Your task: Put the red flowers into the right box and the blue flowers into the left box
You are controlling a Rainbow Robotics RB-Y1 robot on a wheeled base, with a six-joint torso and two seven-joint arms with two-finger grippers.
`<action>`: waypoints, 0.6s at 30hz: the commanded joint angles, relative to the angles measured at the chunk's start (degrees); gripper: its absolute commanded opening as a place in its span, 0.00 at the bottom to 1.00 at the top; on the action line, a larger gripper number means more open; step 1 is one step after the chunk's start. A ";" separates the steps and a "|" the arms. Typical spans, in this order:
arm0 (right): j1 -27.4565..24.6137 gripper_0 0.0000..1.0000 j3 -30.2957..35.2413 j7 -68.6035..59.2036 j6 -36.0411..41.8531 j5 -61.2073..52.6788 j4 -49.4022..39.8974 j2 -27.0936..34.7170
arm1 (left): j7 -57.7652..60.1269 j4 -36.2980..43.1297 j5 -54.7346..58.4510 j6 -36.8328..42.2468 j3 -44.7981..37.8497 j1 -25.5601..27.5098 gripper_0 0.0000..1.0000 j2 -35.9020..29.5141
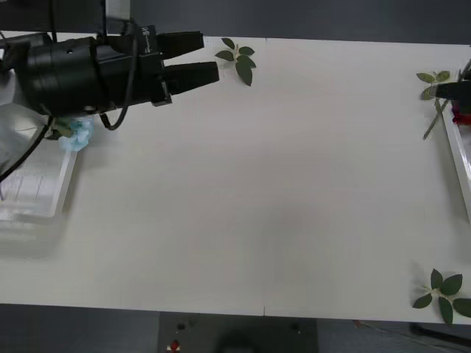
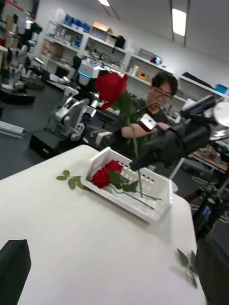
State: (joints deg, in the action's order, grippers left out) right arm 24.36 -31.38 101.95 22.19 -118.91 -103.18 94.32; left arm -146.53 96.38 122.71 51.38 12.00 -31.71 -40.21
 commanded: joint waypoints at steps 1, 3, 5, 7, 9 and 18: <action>1.66 0.00 4.40 -0.79 8.66 2.98 11.51 -1.78 | 2.74 1.44 3.59 6.37 -1.90 2.45 1.00 -5.14; 1.57 0.00 5.72 -0.61 12.18 5.44 15.99 -3.01 | 2.74 1.44 4.29 8.83 -1.98 3.85 1.00 -7.51; 1.66 0.00 6.69 -0.35 15.43 8.08 20.74 -4.15 | 2.74 1.44 4.29 12.25 -1.90 5.61 1.00 -10.41; 1.66 0.00 6.69 -0.17 16.75 10.89 24.52 -4.94 | 2.74 1.44 3.15 15.33 -1.98 6.93 1.00 -12.96; 1.66 0.00 6.77 -0.09 18.15 13.35 28.21 -5.64 | 2.74 1.44 0.69 17.62 -2.25 7.63 1.00 -15.07; 1.31 0.00 6.69 0.88 21.84 25.65 46.14 -9.51 | 3.89 0.83 -13.55 32.38 -8.40 9.92 1.00 -19.38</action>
State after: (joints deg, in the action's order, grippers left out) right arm 24.38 -25.04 102.01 43.69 -95.52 -59.35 84.86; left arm -146.17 96.42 109.61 81.05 6.90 -22.40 -58.80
